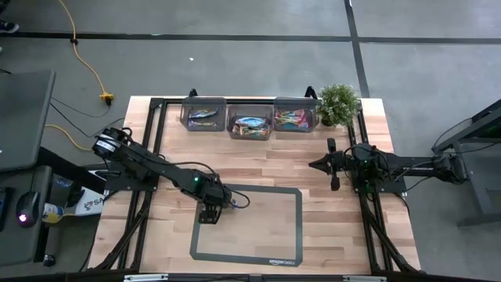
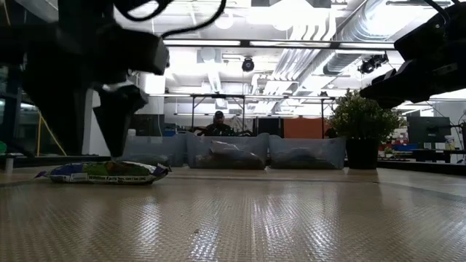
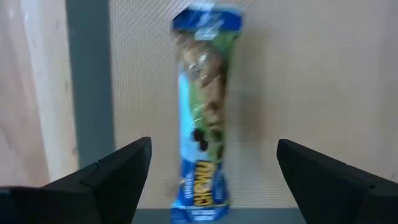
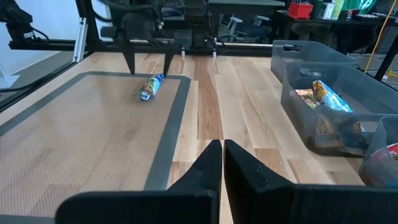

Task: Pick and place Granola Bars by type
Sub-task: Put the blue granola bar into the left black bin

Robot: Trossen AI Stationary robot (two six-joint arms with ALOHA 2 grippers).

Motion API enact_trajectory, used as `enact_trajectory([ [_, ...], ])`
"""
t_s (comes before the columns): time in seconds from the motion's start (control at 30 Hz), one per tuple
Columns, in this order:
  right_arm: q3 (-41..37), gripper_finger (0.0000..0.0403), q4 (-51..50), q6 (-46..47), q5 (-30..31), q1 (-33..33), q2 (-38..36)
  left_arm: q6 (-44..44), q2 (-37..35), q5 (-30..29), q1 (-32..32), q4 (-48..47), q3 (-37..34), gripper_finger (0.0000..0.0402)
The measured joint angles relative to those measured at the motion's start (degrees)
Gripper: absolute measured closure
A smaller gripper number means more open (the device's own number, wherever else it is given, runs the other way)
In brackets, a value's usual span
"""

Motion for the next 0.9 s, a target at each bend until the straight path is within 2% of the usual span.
enact_trajectory([
  [0.4,0.0,0.0402,0.0,0.0,0.0,0.0,0.0,-0.4,5.6,-4.0,0.0,2.8,0.0,0.0057],
  [0.73,0.0,0.0402,-0.1,0.0,0.0,0.0,0.0,-0.5,6.4,-2.0,0.0,4.1,0.0,0.0058],
  [0.9,0.0,0.0402,0.0,0.0,0.0,0.0,0.0,-0.5,6.4,-0.7,0.0,4.5,0.0,0.0077],
])
